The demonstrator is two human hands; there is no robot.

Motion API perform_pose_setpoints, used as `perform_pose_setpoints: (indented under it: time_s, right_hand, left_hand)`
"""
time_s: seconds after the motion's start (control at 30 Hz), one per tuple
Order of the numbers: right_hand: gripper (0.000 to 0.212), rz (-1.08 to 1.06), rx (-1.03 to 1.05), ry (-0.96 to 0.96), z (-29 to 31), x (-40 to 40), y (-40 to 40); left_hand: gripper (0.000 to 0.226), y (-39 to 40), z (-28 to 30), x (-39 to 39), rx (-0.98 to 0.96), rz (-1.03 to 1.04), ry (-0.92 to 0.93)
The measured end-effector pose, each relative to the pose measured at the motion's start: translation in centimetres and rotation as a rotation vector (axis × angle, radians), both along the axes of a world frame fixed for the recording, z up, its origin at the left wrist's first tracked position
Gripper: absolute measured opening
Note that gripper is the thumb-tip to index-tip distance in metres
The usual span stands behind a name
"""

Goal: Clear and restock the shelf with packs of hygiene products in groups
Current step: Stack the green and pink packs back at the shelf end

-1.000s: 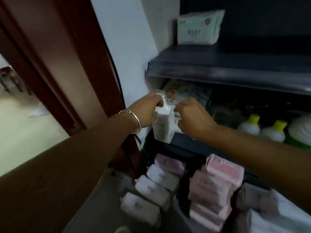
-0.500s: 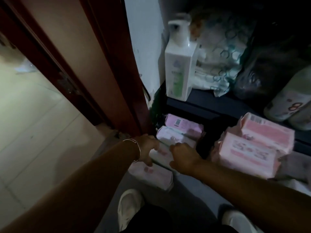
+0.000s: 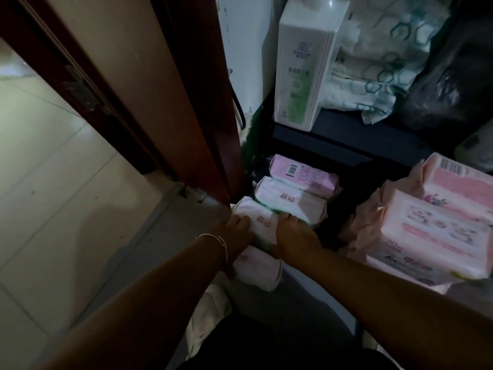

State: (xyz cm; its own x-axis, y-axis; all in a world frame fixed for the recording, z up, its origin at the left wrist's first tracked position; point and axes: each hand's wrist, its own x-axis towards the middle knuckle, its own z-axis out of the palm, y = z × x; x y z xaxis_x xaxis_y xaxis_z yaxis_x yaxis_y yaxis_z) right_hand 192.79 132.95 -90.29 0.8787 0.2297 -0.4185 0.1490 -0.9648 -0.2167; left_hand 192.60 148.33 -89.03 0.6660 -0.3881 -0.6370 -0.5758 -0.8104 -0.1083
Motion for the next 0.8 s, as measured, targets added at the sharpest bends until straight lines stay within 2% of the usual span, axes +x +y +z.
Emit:
perform_pose_setpoints:
  time_s: [0.13,0.2,0.3,0.4,0.5,0.6,0.7,0.8]
  right_hand:
    - [0.067,-0.071,0.034,0.101,0.3,0.8,0.3]
    - [0.056,-0.068,0.060,0.109,0.9,1.3,0.2]
    - [0.056,-0.109,0.083,0.091,3.1,1.5,-0.2]
    - [0.053,-0.136,0.166,0.083,6.6,1.9,-0.7]
    - [0.047,-0.149,0.216,0.057,11.5,2.5,-1.7]
    - [0.050,-0.188,0.327,0.020,17.6,3.1,-3.6]
    - [0.064,-0.226,0.465,-0.083,23.9,3.2,-5.5]
    - [0.054,-0.239,0.566,-0.204,29.6,3.1,-7.6]
  left_hand:
    - [0.082,-0.5,-0.2,-0.4,-0.018,0.003,-0.043]
    - [0.079,-0.2,0.1,0.3,-0.056,0.070,-0.002]
    - [0.072,0.2,2.3,1.8,-0.084,0.081,0.069]
    - [0.060,0.0,6.8,3.1,-0.068,0.040,0.120]
    - [0.065,-0.2,12.4,3.8,-0.098,0.098,0.145]
    - [0.065,-0.9,18.1,3.9,-0.163,0.192,0.063]
    - [0.047,-2.2,24.4,3.9,-0.237,0.239,0.032]
    - [0.044,-3.6,31.1,3.5,-0.297,0.246,-0.020]
